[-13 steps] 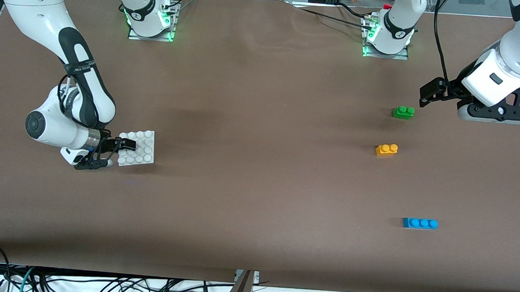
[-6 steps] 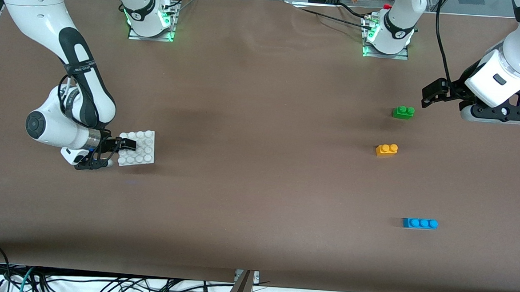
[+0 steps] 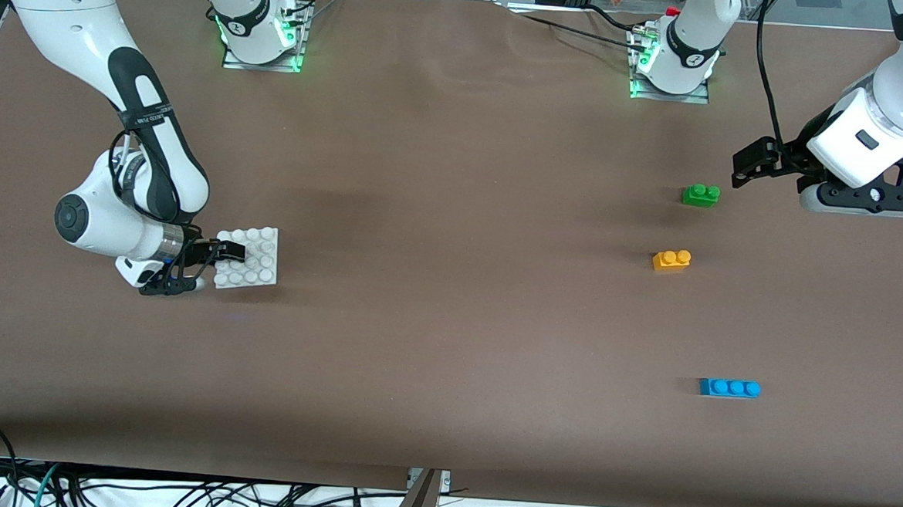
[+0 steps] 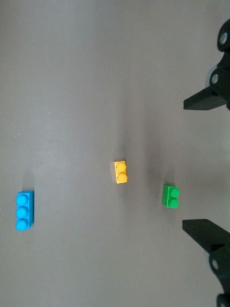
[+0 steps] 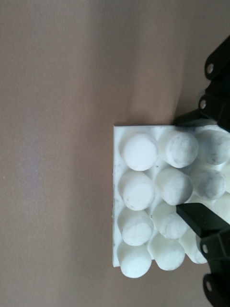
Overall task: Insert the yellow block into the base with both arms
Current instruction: 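Close the right gripper on the edge of the white base plate, then slide the white base plate with the right gripper toward the table middle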
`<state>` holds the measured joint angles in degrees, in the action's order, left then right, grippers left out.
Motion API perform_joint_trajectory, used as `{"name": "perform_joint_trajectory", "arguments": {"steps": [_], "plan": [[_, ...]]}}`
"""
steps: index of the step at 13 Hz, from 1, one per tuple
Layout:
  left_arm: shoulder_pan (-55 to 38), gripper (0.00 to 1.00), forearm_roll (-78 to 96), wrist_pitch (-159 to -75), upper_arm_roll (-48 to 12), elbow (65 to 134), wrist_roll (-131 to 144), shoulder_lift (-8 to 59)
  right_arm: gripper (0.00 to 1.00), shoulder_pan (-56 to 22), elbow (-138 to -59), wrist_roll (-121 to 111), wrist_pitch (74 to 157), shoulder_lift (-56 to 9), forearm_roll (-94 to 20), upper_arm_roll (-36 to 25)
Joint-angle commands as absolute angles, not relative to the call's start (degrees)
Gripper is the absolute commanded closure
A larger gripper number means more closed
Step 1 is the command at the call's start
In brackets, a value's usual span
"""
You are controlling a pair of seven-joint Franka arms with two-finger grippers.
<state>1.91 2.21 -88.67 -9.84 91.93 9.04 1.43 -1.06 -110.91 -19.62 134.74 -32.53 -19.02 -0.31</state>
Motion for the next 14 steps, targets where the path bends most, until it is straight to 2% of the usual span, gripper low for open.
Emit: {"name": "perform_joint_trajectory", "arguments": {"steps": [1, 14], "plan": [[2.3, 0.0, 1.6, -88.4, -10.4, 91.2, 9.5, 1.8, 0.38, -2.6, -110.0, -17.0, 135.4, -33.9, -20.5, 0.5], [2.3, 0.0, 1.6, -88.4, -10.5, 91.2, 9.6, 1.7, 0.38, -9.4, -106.0, -8.7, 135.5, -35.9, -20.8, 0.6]]}}
